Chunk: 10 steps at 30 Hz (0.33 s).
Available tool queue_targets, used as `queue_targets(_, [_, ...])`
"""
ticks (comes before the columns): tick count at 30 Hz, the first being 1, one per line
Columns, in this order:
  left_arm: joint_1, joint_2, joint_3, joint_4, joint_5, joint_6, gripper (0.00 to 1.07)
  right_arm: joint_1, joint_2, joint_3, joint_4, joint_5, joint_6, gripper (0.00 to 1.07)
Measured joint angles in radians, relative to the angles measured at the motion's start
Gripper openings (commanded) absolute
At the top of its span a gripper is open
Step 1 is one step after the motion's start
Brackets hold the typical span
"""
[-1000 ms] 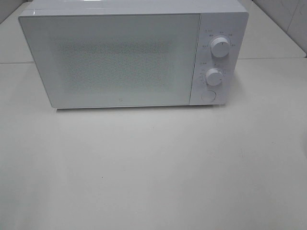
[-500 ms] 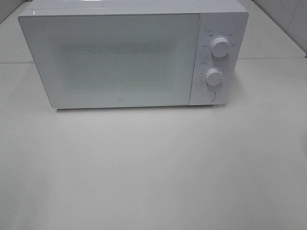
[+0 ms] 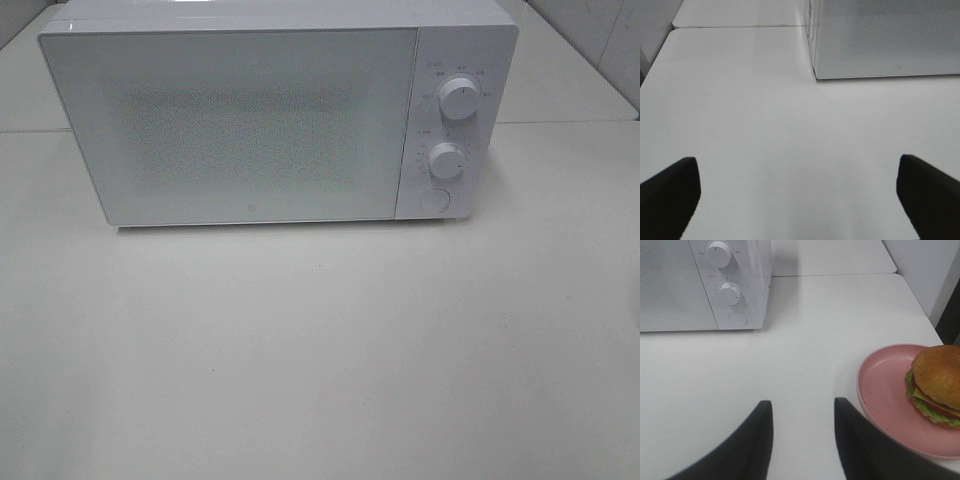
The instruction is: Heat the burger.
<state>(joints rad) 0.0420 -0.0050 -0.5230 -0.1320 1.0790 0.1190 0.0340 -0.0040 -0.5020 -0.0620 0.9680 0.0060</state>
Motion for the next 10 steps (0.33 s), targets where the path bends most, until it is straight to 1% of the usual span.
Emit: queue_targets(10, [0.000, 0.000, 0.000, 0.000, 0.000, 0.000, 1.00, 0.000, 0.000, 0.000, 0.000, 0.000, 0.000, 0.42])
